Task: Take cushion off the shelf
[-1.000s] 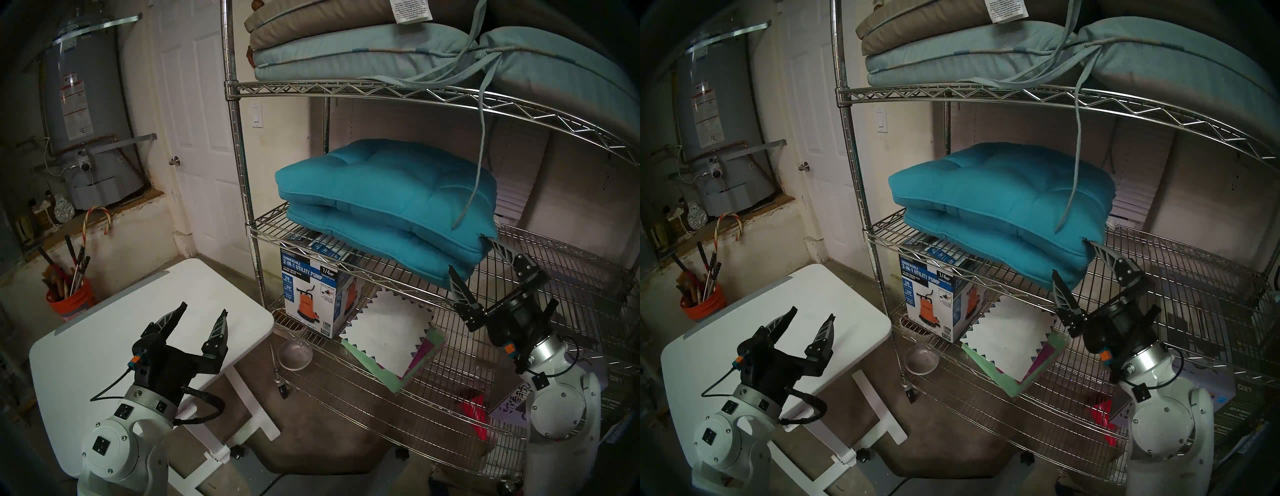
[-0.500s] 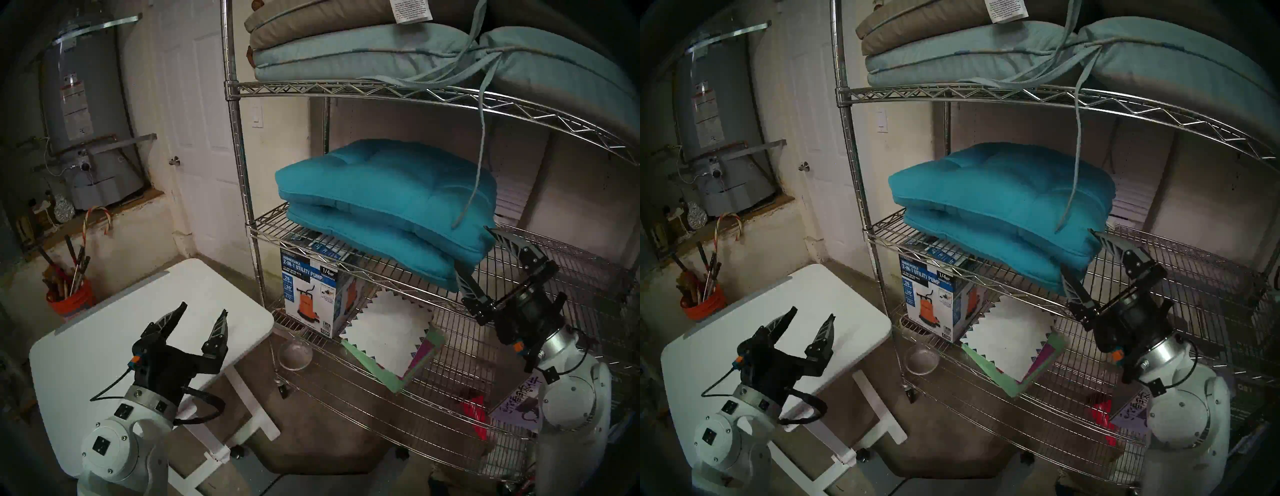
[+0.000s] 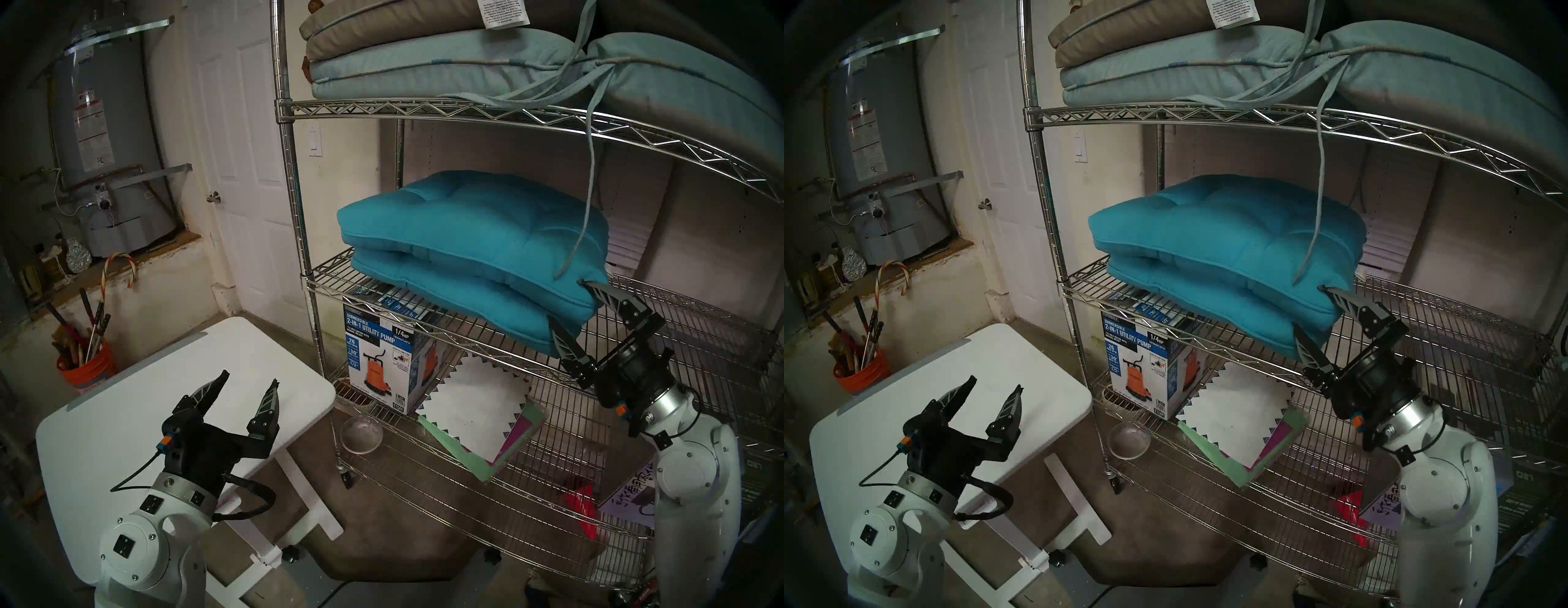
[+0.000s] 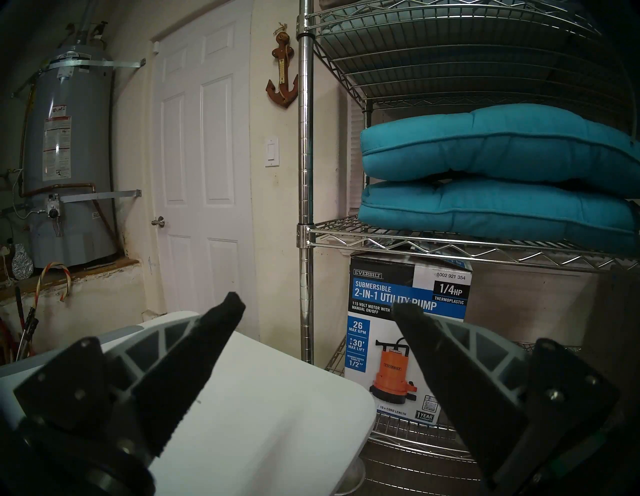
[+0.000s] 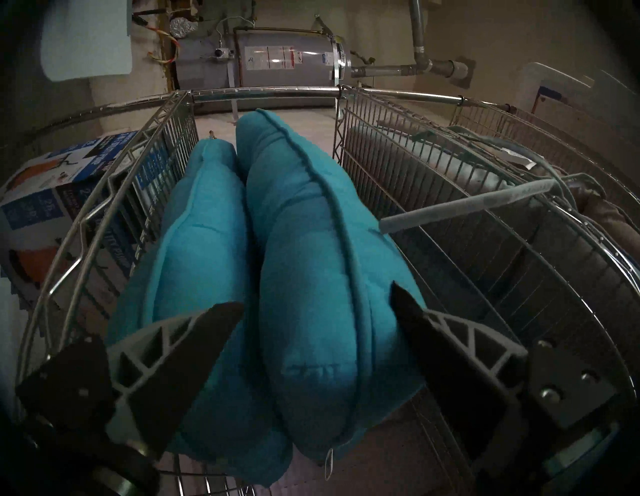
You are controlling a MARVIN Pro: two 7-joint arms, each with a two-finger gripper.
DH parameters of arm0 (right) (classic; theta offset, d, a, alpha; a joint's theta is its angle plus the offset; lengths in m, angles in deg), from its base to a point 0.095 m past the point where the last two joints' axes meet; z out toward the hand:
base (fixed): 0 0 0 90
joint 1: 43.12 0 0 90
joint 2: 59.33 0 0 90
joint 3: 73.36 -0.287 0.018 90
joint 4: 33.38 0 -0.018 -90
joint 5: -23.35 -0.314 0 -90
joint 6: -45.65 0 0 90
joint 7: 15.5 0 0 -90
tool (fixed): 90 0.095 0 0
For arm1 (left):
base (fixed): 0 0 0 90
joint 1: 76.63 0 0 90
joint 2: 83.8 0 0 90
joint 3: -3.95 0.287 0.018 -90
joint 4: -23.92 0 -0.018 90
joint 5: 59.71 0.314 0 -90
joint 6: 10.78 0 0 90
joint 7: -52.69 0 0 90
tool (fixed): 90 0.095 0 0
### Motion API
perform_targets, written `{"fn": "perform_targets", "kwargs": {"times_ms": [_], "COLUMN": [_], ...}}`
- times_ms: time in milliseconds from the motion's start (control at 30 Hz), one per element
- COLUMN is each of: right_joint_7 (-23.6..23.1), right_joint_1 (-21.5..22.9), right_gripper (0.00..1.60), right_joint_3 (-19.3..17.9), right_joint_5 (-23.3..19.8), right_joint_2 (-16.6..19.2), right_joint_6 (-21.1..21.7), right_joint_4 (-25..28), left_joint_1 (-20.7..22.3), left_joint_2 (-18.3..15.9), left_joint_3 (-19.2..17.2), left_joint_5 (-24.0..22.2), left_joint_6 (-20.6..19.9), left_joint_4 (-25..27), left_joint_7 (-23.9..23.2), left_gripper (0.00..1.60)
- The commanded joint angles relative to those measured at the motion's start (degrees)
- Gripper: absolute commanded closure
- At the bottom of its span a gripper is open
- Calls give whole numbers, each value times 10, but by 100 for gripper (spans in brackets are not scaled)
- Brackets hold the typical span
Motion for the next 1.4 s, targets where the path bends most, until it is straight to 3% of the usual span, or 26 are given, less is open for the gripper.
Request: {"fn": "perform_targets", "kwargs": {"times_ms": [0,400,733,1133,1367], "right_joint_7": [0,-21,-27,-40,-57], "right_joint_1": [49,45,76,49,42], "right_gripper": [0,0,0,0,0], "right_joint_3": [-4,-20,-7,-77,-72], "right_joint_5": [-8,-35,-22,-66,-85], "right_joint_2": [22,32,48,66,67], "right_joint_6": [3,9,5,-9,-14], "right_joint_4": [8,40,-6,20,19], "left_joint_1": [0,0,0,0,0], "left_joint_2": [1,1,1,1,1], "left_joint_3": [-1,-1,-1,-1,-1], "left_joint_5": [-1,-1,-1,-1,-1], "left_joint_6": [2,1,1,2,1], "left_joint_4": [11,11,12,11,12], "left_joint_7": [1,1,2,2,2], "left_gripper": [0,0,0,0,0]}}
